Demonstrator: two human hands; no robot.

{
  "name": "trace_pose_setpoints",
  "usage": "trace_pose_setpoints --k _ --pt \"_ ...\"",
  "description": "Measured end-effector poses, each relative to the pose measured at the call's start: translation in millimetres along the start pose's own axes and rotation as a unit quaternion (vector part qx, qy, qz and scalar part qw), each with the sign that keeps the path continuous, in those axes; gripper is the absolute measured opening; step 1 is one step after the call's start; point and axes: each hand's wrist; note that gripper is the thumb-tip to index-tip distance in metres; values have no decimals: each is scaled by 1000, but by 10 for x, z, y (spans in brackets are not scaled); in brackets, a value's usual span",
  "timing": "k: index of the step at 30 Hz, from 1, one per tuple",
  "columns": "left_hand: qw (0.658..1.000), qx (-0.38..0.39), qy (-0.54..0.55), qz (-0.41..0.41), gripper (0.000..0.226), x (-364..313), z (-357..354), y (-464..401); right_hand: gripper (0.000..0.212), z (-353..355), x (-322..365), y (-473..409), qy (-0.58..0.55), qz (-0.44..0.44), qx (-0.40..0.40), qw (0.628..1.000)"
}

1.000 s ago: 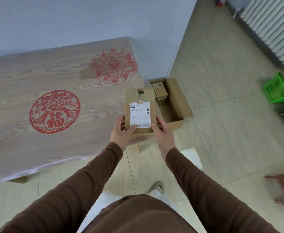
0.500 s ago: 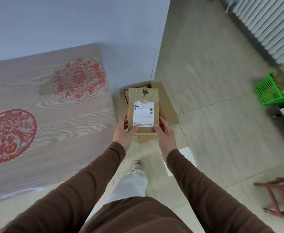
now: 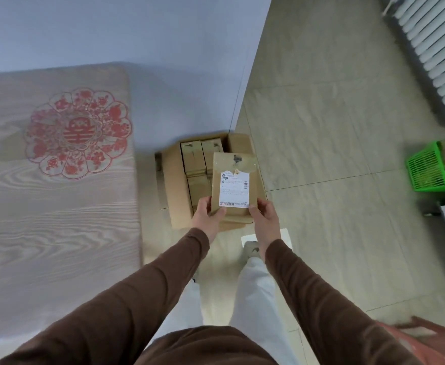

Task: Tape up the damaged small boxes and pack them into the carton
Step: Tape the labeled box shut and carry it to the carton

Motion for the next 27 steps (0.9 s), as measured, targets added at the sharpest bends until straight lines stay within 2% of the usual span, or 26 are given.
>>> trace_pose_setpoints --k 3,7,12,15,20,23,27 --pt "999 -32 7 27 38 77 -285 -258 33 140 -78 -441 27 -32 29 999" --pt "995 -64 19 70 55 308 -694 -716 28 287 -227 -1131 62 -50 60 995" --pt "987 -107 62 107 46 617 -983 -1255 24 227 -545 -1867 93 -72 93 989" --pt "982 -135 63 119 42 836 -996 -1561 27 61 -773 -2225 114 -89 115 983" --pt "958 -212 92 172 53 1422 -863 -2202 51 -383 -1245 -2847 147 -105 161 970" --pt "949 -226 107 192 47 1807 -759 -2587 50 -673 -1547 -3208 148 -113 172 967" --pt "923 -240 195 227 47 2311 -651 -3066 43 -1011 -1932 -3623 162 -118 188 961"
Point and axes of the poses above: each hand's wrist, its own y-axis away from the middle knuckle, its own z-axis out of the back of the hand, x = y × z, and after that the axes turned 6 degrees about y, right-handed
